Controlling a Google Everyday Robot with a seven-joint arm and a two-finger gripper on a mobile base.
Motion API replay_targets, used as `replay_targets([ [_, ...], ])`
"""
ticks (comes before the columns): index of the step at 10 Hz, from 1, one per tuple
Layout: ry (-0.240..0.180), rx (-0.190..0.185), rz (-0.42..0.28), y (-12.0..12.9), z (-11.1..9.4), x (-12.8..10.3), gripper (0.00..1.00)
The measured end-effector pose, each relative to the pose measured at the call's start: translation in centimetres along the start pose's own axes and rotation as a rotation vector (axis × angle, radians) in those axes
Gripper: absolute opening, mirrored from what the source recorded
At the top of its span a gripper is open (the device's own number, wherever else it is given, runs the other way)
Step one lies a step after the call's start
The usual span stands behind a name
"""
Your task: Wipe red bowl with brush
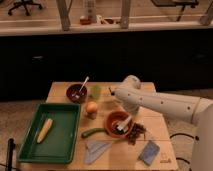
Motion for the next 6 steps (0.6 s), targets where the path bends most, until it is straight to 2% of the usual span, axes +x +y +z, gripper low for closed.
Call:
replay_targets([
  [2, 0.007, 0.002, 0.035, -0.9, 0.0, 2.0, 0.00],
  [4, 0.016, 0.013, 0.051, -3.0, -0.3, 3.7, 0.00],
  [6, 0.025, 0.026, 0.026, -5.5, -0.9, 3.4, 0.00],
])
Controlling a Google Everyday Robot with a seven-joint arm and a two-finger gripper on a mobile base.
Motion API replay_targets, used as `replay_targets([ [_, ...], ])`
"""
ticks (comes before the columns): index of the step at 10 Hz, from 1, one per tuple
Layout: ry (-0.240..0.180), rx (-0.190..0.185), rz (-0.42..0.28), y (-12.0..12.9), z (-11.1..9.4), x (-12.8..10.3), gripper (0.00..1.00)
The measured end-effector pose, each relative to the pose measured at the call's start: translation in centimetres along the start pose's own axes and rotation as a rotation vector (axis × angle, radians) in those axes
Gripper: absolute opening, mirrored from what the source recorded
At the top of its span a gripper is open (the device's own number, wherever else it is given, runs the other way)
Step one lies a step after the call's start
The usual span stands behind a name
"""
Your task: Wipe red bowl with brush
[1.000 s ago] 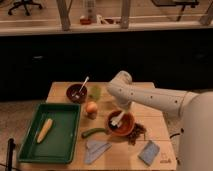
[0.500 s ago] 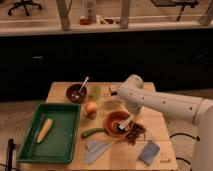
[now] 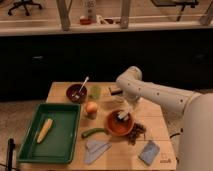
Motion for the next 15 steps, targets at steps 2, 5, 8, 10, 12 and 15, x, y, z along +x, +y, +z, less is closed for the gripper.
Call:
replay_targets([
  [2, 0.000, 0.014, -0.056, -1.7, -0.6, -2.6, 0.00],
  [5, -0.011, 0.025, -0.112, -0.1, -0.8, -5.6, 0.00],
  [8, -0.020, 0.037, -0.094, 2.6, -0.6, -5.8, 0.00],
  [10, -0.021, 0.036, -0.023, 5.2, -0.1, -2.5, 0.00],
  [12, -0.015, 0.031, 0.024, 5.0, 0.2, 0.2, 0.00],
  [15, -0.008, 0.033, 0.020, 2.0, -0.1, 1.6, 0.00],
])
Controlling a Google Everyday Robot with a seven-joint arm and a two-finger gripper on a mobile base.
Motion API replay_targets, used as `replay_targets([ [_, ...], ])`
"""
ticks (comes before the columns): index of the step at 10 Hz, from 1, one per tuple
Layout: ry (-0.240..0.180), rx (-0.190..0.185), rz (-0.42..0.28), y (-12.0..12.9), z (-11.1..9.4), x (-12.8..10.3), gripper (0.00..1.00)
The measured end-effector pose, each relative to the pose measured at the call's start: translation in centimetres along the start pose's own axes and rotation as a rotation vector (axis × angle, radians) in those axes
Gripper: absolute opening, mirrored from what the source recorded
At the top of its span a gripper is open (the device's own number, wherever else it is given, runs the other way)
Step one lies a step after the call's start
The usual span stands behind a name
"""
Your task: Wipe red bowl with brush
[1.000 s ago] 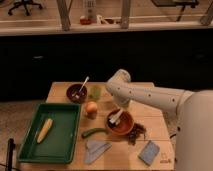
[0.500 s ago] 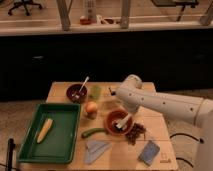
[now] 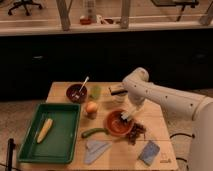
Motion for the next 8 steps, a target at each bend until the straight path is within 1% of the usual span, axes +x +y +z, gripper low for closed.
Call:
replay_targets([
  [1, 0.000, 0.004, -0.024, -1.0, -0.2, -0.7, 0.00],
  [3, -0.001, 0.009, -0.086, -2.2, -0.5, -2.8, 0.00],
  [4, -0.005, 0.014, -0.126, -2.6, -0.8, -4.3, 0.00],
  [6, -0.009, 0.013, -0.142, -2.0, -1.0, -5.6, 0.00],
  [8, -0.011, 0.012, -0.132, -0.4, -1.0, -5.4, 0.00],
])
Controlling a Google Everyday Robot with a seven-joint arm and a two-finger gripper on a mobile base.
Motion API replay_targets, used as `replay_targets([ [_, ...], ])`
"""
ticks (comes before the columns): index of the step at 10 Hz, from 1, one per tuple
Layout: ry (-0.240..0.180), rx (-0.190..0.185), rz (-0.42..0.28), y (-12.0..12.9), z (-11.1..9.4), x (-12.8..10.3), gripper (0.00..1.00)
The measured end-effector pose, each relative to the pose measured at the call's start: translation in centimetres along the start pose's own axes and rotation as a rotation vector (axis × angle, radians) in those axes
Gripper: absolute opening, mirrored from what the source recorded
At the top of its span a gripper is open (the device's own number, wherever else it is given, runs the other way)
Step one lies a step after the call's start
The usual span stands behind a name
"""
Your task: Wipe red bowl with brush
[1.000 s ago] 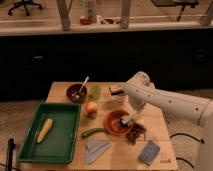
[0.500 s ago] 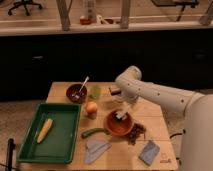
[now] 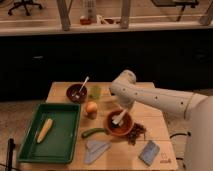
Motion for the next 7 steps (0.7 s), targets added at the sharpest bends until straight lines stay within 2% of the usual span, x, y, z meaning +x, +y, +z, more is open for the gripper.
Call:
replay_targets([
  [3, 0.000, 0.003, 0.039, 3.9, 0.1, 2.1, 0.00],
  [7, -0.001, 0.008, 0.054, 4.2, -0.2, 2.2, 0.00],
])
